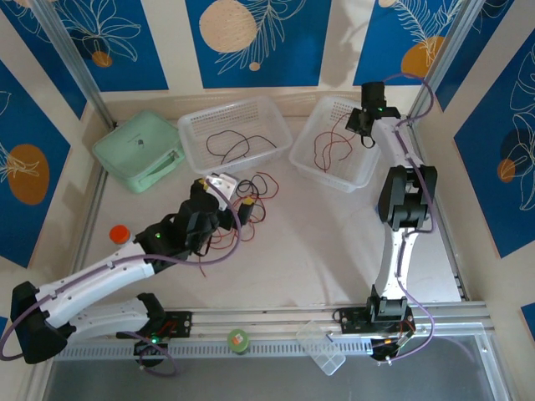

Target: Untangle the cables

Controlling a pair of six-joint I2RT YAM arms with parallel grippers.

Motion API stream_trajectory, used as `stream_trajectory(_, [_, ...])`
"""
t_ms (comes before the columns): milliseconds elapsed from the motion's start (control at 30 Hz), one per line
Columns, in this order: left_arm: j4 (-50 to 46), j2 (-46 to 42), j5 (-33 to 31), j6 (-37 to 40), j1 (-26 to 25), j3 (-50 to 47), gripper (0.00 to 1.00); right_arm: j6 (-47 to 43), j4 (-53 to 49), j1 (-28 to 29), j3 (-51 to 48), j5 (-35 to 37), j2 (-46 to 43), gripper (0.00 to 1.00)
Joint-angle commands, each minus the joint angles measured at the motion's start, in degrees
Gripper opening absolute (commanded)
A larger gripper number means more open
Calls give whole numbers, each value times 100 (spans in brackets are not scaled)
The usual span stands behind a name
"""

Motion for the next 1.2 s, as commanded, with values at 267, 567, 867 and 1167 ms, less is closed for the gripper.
stream_trajectory(267, [-2232, 308, 280, -1302, 428, 956, 99, 174, -1920, 1, 2541, 23, 1513, 57])
stream_trajectory(567, [-2981, 1197, 1769, -2223, 1630, 1431, 90, -11, -1644, 130, 1577, 8, 285, 63])
stream_trajectory(867, [-3271, 2156, 2486, -2943, 2787, 1275, 76, 15, -541, 542, -1689, -15, -2693, 62])
stream_trajectory(1167, [-2233, 1985, 2947, -3669, 3184, 160, 79, 60, -263, 904, -3789, -384, -4576, 62])
